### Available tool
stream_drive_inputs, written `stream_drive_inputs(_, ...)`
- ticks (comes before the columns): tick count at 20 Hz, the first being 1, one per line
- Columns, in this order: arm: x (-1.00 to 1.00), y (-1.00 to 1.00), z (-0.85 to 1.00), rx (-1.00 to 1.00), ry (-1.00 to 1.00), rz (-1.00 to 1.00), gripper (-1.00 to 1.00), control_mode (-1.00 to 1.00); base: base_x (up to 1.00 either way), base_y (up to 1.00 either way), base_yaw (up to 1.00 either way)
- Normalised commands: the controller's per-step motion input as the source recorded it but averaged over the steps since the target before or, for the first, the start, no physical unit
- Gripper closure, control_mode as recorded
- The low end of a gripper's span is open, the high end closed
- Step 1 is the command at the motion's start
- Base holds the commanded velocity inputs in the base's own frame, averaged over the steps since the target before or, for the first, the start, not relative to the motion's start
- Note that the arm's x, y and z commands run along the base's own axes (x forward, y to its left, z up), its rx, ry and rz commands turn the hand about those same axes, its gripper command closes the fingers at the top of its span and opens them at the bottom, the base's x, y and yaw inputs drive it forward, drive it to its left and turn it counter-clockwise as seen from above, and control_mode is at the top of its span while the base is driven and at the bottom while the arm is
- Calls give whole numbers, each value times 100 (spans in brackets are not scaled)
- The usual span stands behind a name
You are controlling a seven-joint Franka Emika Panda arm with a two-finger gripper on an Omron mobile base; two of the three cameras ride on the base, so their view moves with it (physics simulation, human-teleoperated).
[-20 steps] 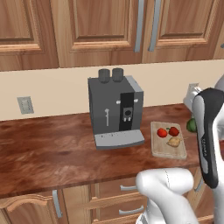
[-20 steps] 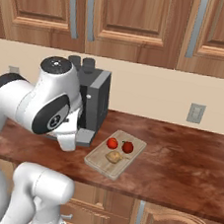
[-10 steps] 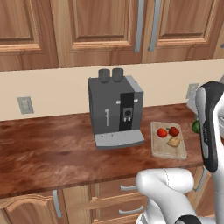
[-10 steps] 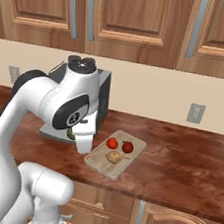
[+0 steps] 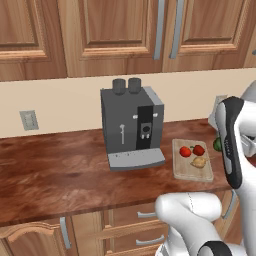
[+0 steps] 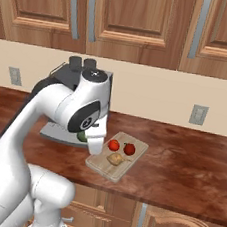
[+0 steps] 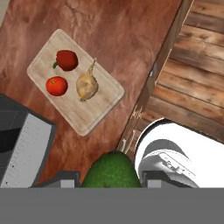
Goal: Place the avocado, onion, tomato, and bell pepper on the cutting board.
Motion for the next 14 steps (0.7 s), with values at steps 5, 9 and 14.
stream_drive_inputs(5,45,-7,-28,0,0,0,100,-100,0,0,0)
stream_drive_inputs(9,45,-6,-34,0,0,0,100,-100,0,0,0)
stream_drive_inputs(14,46,-5,-41,0,1,0,100,-100,0,0,0)
